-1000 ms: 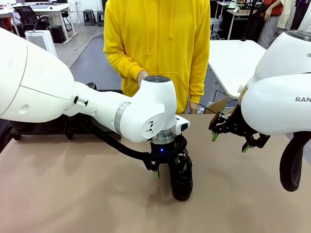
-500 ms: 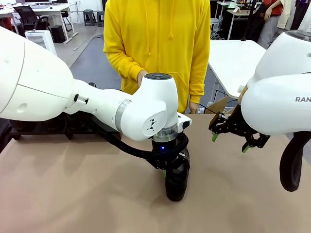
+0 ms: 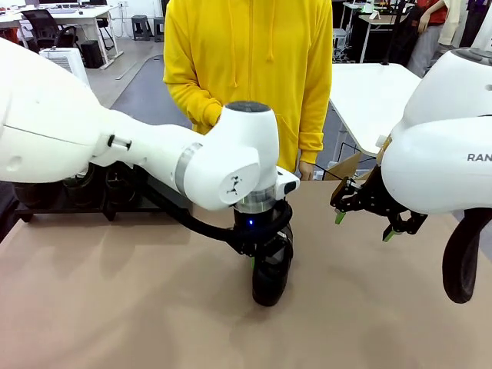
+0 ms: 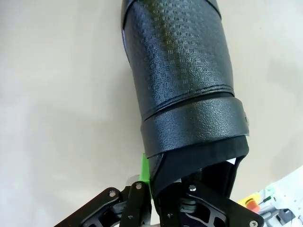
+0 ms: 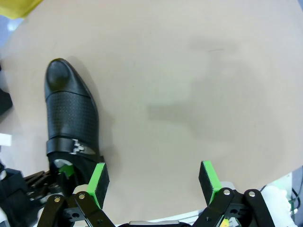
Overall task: Organize the shoes by placing them on the stand.
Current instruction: Place the Shoe from the middle of the table onto the Shoes Stand.
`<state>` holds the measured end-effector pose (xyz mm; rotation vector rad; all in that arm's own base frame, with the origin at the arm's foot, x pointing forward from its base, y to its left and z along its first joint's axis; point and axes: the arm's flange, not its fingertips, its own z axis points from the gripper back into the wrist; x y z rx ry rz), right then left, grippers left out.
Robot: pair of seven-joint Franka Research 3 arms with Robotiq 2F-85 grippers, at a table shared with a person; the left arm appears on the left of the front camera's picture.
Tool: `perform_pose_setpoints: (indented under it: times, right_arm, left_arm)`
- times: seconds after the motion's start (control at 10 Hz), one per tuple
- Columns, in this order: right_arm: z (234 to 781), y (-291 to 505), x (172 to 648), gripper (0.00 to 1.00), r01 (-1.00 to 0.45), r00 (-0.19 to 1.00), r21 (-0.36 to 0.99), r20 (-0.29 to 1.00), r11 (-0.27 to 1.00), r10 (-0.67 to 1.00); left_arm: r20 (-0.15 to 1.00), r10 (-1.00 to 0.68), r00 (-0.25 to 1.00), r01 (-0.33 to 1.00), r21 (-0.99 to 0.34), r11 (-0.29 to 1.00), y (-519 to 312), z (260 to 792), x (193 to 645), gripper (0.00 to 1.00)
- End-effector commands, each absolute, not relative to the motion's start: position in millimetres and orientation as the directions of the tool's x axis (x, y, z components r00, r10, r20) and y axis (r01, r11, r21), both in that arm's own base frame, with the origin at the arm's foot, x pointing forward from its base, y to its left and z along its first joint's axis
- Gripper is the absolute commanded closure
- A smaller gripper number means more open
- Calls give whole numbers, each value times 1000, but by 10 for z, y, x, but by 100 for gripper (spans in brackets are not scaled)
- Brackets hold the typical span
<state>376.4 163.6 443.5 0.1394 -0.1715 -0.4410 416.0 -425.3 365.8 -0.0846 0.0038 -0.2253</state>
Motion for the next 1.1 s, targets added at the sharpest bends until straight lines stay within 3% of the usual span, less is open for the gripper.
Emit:
perform_pose_setpoints:
  times: [0.0,0.4,0.7,1.0]
  right_arm:
    - [4448,1634,3806,0,398,895,198,129,896,-427]
    - [4448,1634,3806,0,398,895,198,129,896,-427]
    - [4448,1634,3806,0,398,895,198,129,896,-427]
    - [4448,1634,3806,0,398,895,198,129,896,-427]
  left_arm:
    - [113,-226,968,237,-90,967,-3927,4081,4201,100]
    - [340,-96,936,105,-6,994,-2757,4756,4674,100]
    - [415,-25,910,16,25,1000,-2166,5004,5064,100]
    - [441,14,897,-6,-21,1000,-1916,4907,5435,100]
